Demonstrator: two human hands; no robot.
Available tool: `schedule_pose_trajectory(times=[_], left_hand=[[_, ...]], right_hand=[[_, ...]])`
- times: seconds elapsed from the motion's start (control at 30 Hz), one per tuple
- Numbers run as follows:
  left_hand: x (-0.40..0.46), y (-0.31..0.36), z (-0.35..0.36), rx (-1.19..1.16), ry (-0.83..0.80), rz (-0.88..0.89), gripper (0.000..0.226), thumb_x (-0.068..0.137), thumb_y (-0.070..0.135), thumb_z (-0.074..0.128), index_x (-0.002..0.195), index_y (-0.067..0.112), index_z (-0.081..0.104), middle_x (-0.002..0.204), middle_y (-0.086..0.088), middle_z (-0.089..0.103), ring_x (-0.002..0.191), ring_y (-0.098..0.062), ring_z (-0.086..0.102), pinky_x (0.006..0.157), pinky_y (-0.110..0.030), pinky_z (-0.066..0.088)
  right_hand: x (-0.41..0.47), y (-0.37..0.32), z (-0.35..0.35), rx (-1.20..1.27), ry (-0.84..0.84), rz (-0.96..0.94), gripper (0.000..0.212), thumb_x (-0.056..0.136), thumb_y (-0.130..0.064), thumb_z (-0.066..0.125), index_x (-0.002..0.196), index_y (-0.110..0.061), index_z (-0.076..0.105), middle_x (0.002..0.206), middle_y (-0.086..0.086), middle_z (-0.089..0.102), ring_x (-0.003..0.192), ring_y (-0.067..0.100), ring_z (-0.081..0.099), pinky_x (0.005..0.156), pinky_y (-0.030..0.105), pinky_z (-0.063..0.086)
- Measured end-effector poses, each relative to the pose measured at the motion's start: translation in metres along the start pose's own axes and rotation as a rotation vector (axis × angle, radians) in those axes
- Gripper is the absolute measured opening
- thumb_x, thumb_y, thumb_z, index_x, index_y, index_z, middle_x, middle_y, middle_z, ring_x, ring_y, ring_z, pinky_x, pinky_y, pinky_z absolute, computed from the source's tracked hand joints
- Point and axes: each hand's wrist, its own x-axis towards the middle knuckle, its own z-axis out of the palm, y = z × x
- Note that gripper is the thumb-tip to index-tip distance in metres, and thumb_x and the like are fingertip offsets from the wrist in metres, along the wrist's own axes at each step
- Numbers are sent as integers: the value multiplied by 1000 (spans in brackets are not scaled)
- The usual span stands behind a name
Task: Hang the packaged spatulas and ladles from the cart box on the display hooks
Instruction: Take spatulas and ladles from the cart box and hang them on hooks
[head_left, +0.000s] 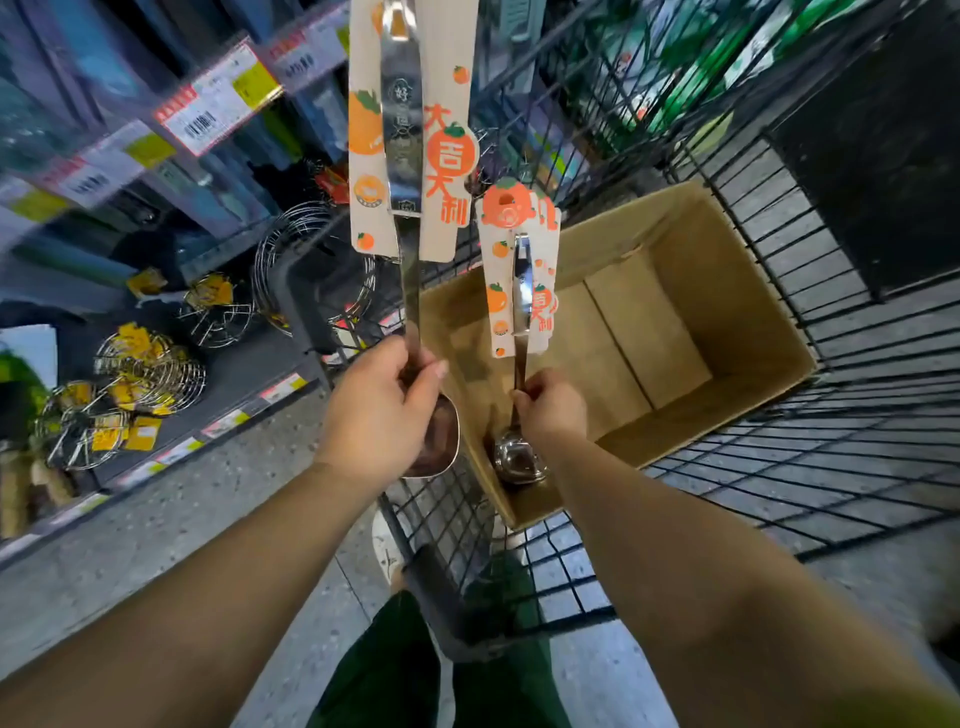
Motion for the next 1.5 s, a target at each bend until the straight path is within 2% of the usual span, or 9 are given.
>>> schedule_pose_trajectory(times=[0.27,0.37,0.53,0.67,0.83,0.97,1.17,1.3,1.5], left_hand=[[-4,8,-3,4,-11,6,13,90,30,59,83,20,57,73,6,60,69,-16,56,64,-29,43],[-8,16,-6,-6,-22,29,14,90,29,60,80,22,54,70,11,55,69,-16,54,65,-30,43],[-22,36,-30,-30,12,69,14,90,28,60,83,17,57,72,9,57,74,-20,57,67,-31,45],[-39,46,-71,-73,99,106,13,89,26,62,83,15,58,78,2,61,78,-22,57,71,-34,45],[-70,35,-149,-127,236,102,17,86,31,64,90,19,53,77,2,62,75,-22,59,67,-34,46],[-113,-4,-226,-179,384,136,26,86,30,65,103,20,49,83,1,61,79,-24,59,73,-39,48],[-209,-125,-363,-192,562,106,24,88,31,62,104,24,45,79,6,58,78,-18,57,68,-33,46],[-285,-211,-450,-144,711,16,24,89,32,62,102,28,43,79,14,52,78,-14,54,65,-28,39],[-373,-300,-535,-116,918,-128,17,93,34,54,99,25,41,73,11,48,66,-8,48,61,-28,33]], right_hand=[[-21,-7,-38,74,10,-111,9,95,-16,55,92,-24,55,88,-7,60,84,14,59,73,30,47],[-37,-25,-60,60,-4,-215,17,95,-17,55,109,-25,58,98,-4,67,88,16,63,77,33,52],[-77,-56,-91,67,-23,-365,22,95,-18,56,111,-33,58,97,-11,67,87,9,63,68,24,48],[-125,-87,-87,45,-63,-507,21,94,-20,57,113,-29,57,101,-4,67,91,17,64,80,34,53],[-201,-139,-59,87,-106,-756,12,88,-25,59,100,-30,58,83,1,68,66,14,58,65,35,49],[-268,-190,-12,18,-138,-904,15,90,-17,60,94,-32,58,80,6,70,66,17,61,70,42,53],[-414,-251,126,-97,-263,-1130,16,94,-17,58,95,-32,53,88,6,69,69,8,60,74,36,53],[-514,-277,238,-135,-416,-1219,18,94,-23,58,111,-18,53,93,8,65,78,21,59,81,51,54],[-632,-301,352,-214,-589,-1345,17,92,-26,59,86,-39,51,88,-4,63,88,25,64,78,55,55]])
